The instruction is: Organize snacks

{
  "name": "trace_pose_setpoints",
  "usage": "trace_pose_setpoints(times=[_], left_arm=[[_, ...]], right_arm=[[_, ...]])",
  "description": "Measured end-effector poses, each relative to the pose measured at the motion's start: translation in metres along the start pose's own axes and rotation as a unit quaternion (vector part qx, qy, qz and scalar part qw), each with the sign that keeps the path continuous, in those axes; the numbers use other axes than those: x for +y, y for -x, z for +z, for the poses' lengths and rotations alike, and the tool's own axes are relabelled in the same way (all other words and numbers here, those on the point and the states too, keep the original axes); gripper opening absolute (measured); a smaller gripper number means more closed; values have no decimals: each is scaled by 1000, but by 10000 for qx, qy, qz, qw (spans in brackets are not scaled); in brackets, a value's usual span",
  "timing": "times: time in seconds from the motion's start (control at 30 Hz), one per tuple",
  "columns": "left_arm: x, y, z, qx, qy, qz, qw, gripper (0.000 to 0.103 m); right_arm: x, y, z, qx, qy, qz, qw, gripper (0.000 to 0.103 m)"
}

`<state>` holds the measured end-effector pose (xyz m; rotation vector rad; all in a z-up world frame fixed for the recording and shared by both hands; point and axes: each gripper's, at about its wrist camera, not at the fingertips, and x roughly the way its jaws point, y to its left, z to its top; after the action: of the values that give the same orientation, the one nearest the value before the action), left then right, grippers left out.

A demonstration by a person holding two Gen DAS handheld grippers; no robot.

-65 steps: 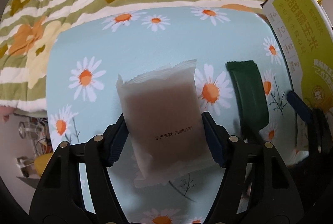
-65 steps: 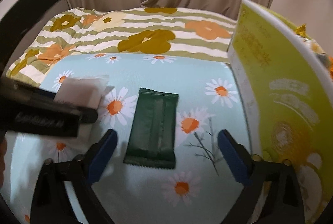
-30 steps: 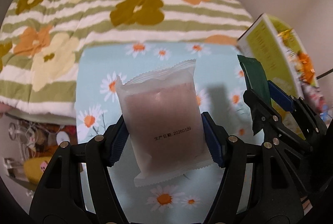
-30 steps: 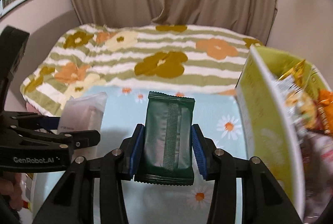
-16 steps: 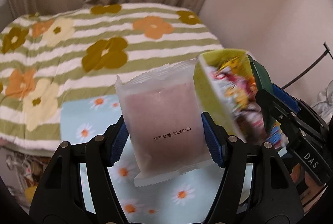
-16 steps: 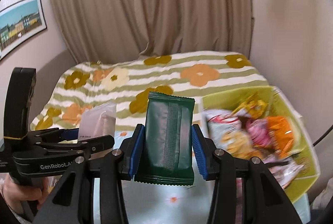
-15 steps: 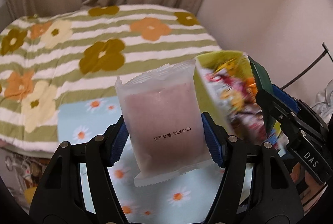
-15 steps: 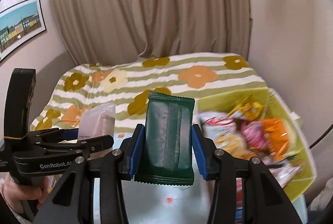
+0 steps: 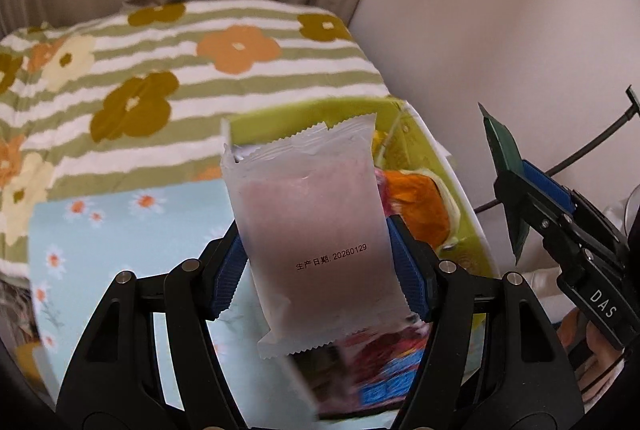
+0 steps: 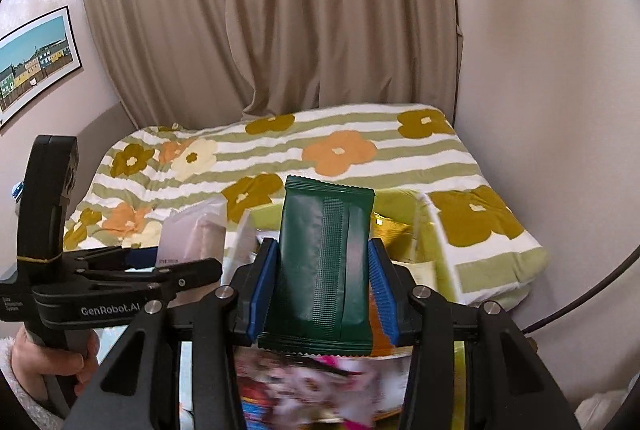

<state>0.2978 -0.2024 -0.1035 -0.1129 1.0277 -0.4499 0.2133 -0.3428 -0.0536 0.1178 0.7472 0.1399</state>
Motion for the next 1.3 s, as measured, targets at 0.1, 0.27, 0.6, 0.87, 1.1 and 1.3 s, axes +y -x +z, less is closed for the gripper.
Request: trace_pose_setpoints(times=[0.1, 0.27, 0.6, 0.87, 1.1, 1.3], left_arm=[[-22, -15, -2, 127, 33, -20, 9999, 64], [-49, -20, 5, 105, -131, 197, 9997, 91], [-8, -6, -16, 33, 452, 519, 9976, 101], [15, 10, -35, -36, 736, 814, 9940, 101], [31, 26, -61, -60, 856, 1088, 9904, 101], [34, 76, -73, -572, 765, 1117, 9891, 101]], right_arm=[[-20, -3, -3, 105, 11, 103, 9999, 41], [-42, -8, -6, 229, -96, 275, 9993, 41], [-45, -17, -21, 532, 0, 510, 9973, 41], [-29, -34, -26, 716, 421, 720, 9939, 62], [-32, -24, -34, 459, 307, 392, 9977, 103], [-19, 4, -27, 308, 181, 271, 9990, 103]])
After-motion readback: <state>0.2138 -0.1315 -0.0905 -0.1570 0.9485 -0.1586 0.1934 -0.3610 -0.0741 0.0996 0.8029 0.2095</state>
